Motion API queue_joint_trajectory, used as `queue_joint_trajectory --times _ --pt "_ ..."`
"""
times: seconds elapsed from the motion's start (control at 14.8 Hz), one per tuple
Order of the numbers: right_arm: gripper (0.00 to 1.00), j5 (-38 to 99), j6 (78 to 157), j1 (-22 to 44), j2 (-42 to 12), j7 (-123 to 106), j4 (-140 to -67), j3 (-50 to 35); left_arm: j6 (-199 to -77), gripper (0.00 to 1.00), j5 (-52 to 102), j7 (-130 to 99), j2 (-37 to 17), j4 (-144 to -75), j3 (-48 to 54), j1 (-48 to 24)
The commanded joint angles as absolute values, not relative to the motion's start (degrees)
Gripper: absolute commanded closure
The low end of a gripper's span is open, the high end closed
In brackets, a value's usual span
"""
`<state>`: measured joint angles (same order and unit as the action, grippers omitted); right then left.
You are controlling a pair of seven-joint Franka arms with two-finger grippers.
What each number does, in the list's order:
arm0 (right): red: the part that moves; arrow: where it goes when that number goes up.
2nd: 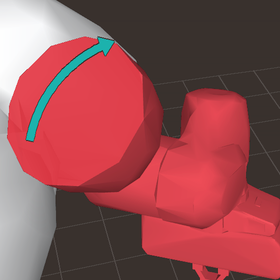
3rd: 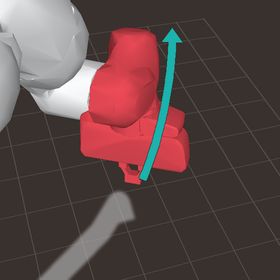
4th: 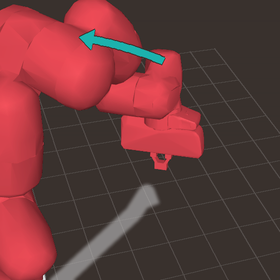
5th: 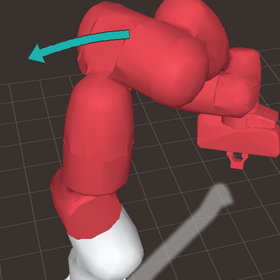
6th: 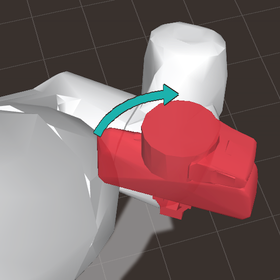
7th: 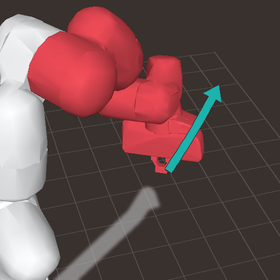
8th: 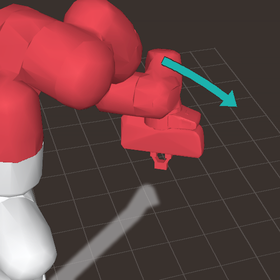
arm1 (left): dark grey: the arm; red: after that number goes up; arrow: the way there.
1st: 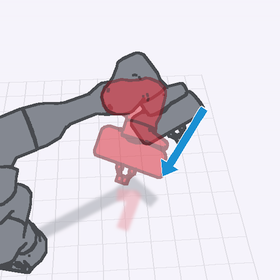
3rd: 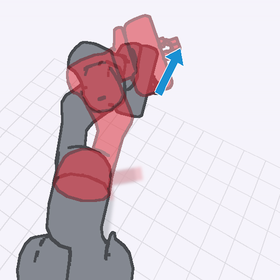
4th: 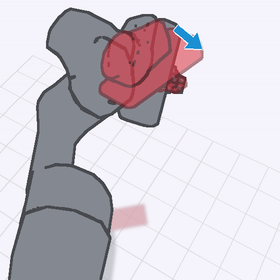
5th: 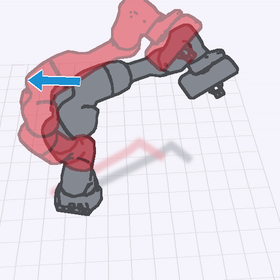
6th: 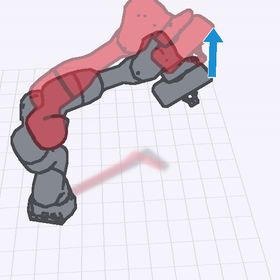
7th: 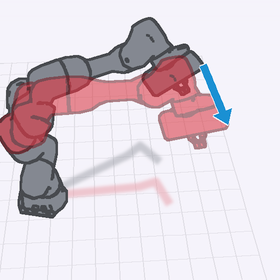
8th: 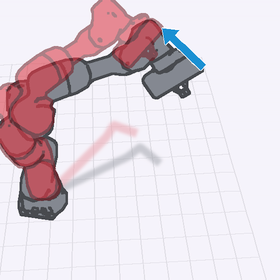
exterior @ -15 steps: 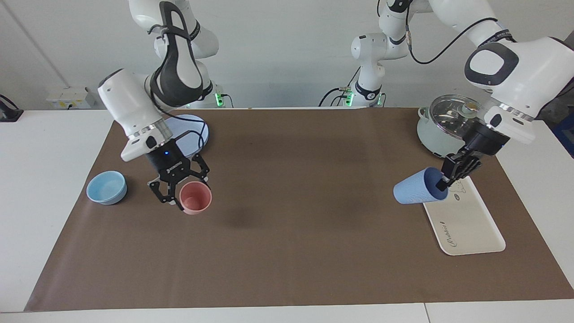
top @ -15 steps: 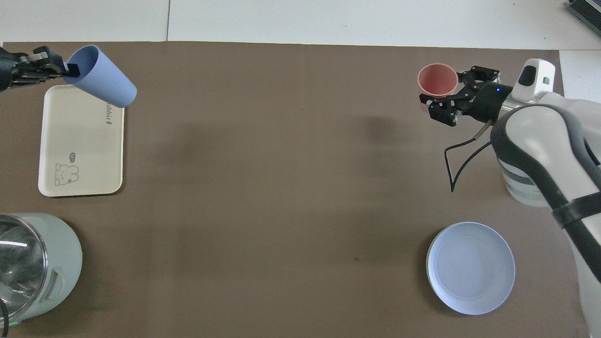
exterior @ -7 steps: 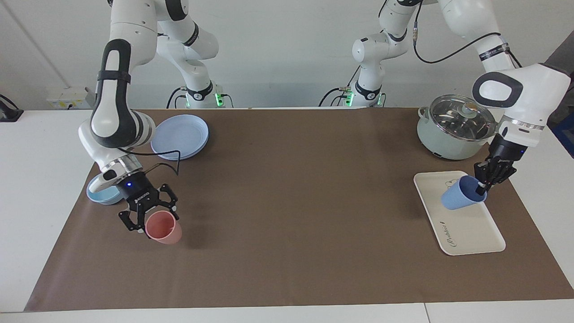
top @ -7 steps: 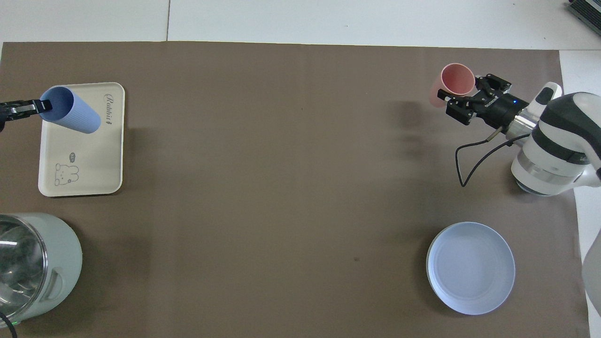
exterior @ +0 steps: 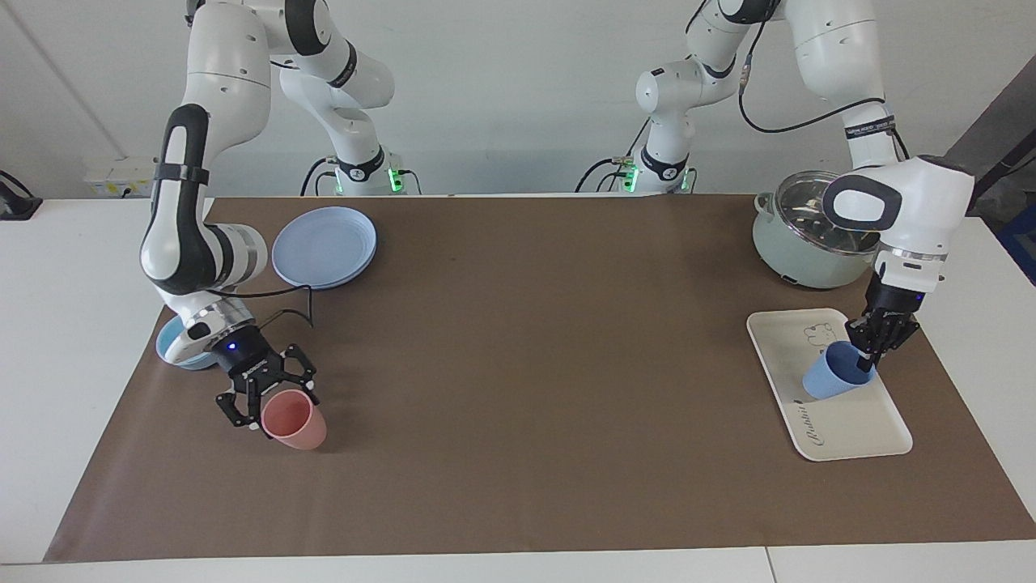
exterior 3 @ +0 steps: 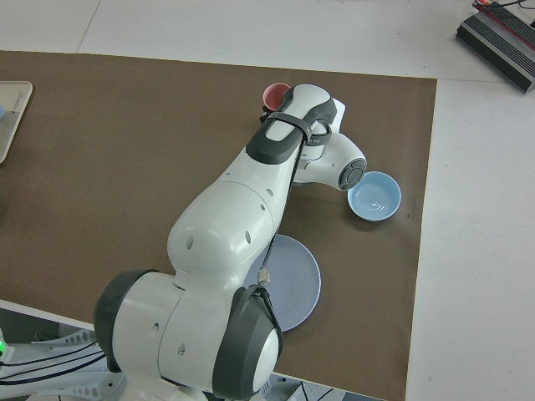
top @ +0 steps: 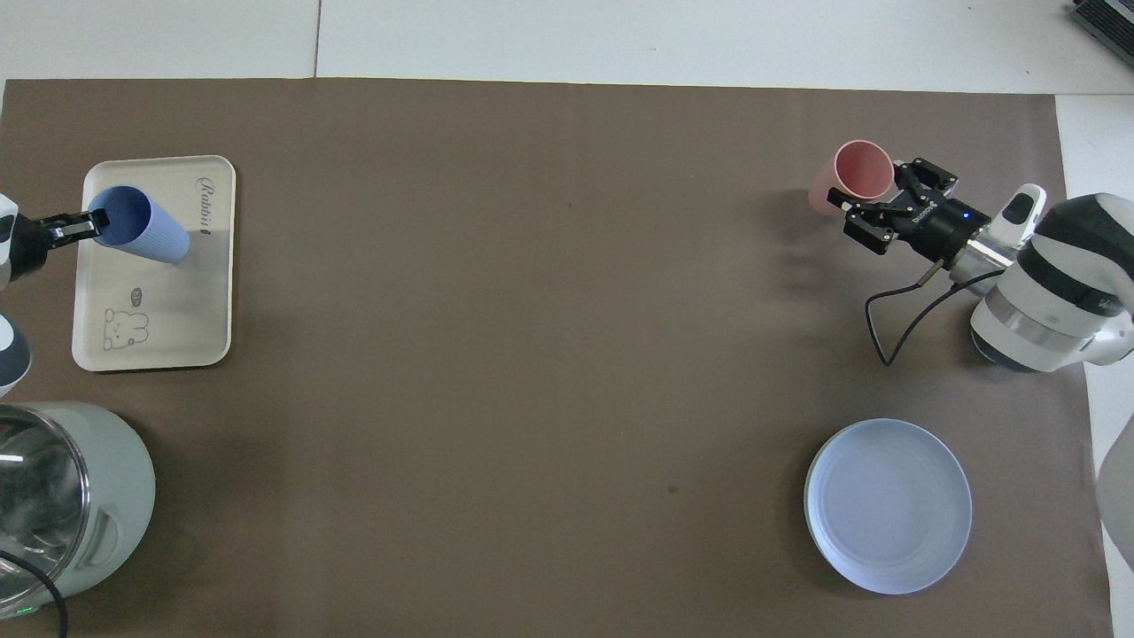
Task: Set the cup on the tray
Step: 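Lower the blue cup onto the tray with the left gripper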
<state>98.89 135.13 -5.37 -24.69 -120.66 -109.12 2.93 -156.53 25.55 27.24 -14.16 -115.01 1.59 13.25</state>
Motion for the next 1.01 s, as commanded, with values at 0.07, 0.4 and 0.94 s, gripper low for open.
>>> queue_joint_trajectory --times 0.07,0.4,0.94 --pt "1.0 102.21 134.21 -6.42 -23.64 -125.41 -111.71 2.29 -157.59 0.62 24.26 27.25 -14.06 -114.96 2.29 14.85" --pt "0.67 102.22 134.39 -6.42 -23.29 -127.88 -113.29 2.37 -156.36 0.0 24.26 27.25 -14.85 -112.24 2.29 14.94" --pt "0.0 101.6 137.36 -5.8 -18.91 -126.05 -114.25 2.46 -128.89 0.0 23.91 20.94 -14.06 -99.16 2.02 11.08"
